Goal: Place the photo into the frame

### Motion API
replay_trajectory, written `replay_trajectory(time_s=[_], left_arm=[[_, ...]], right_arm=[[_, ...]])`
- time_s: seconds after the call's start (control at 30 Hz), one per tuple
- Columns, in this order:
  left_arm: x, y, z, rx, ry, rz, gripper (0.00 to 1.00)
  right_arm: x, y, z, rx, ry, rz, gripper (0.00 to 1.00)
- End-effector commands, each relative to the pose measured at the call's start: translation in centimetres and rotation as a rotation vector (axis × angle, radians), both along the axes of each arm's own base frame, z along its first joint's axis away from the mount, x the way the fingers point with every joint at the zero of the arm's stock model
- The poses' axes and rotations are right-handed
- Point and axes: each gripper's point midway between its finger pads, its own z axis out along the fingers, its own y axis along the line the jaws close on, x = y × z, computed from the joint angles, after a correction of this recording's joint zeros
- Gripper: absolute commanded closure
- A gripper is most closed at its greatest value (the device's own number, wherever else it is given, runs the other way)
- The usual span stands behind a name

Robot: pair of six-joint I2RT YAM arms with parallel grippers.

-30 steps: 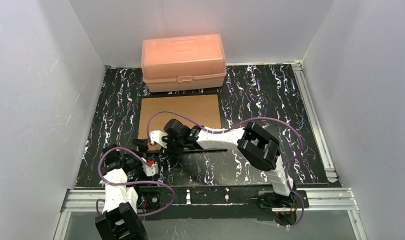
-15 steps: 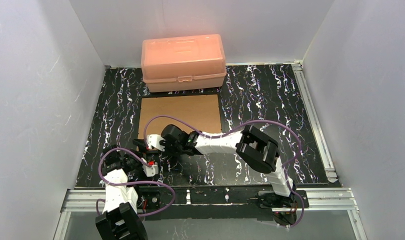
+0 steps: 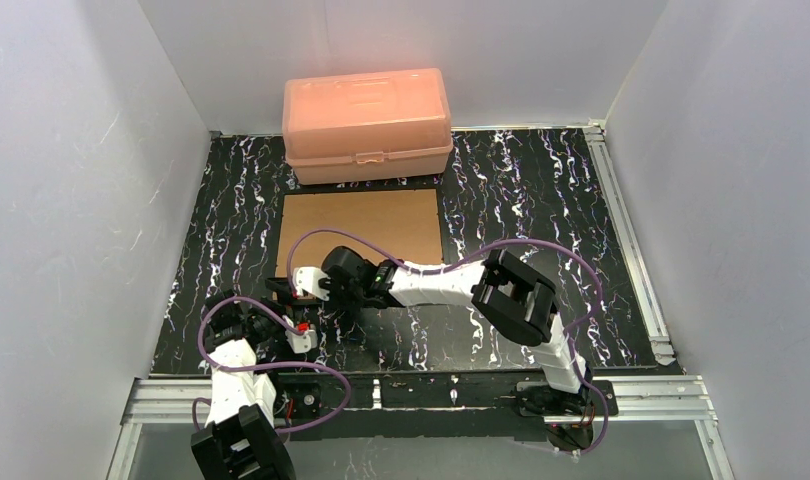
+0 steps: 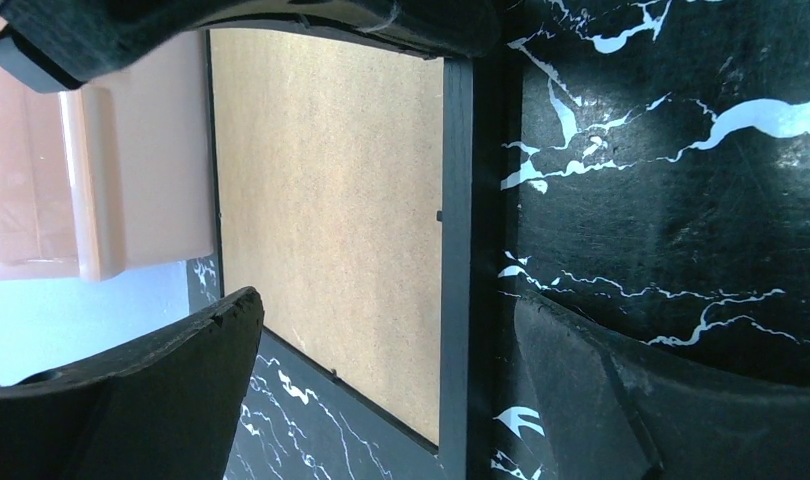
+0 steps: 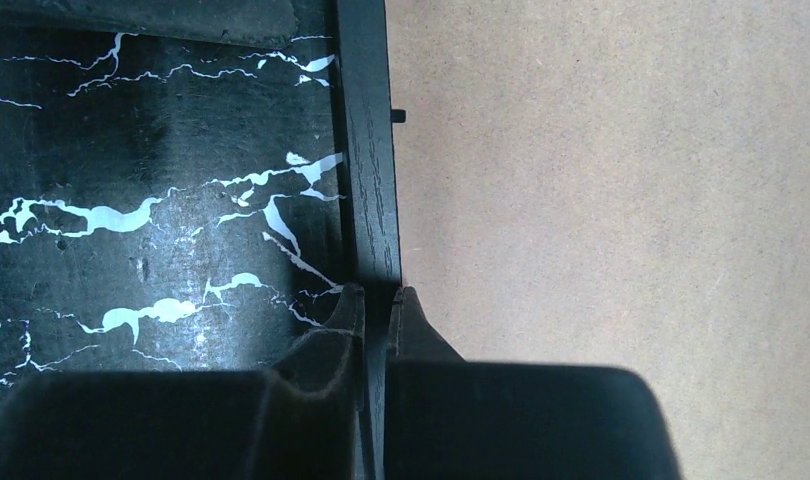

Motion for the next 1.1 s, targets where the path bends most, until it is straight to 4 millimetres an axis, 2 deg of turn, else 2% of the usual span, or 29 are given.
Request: replay_trajectory(time_s=[0.0,0.57,0.8,1.07], left_arm=[[-2.2,-0.9,-2.9,0.292,-0.136,-0.258,0.04],[-2.1,-1.0,-3.4,0.29,-0.147,-0.25,0.03],[-2.2,-1.1,-3.5,0.287,-0.152,-0.258,0.02],[-1.5,-0.9,-3.5,0.296,-0.169,-0.245,0.02]], right_arm=[[-0.9,0.3,1.0,0.011,0.074,-0.003,0.99],[0.5,1.4,6.5,0.133,0.088,-0.02,0.99],[0.7,1.3,7.2,0.153,0.088,-0.024,0.99],[1.0,2.1,9.6,0.196,0.09,-0.022,0.99]])
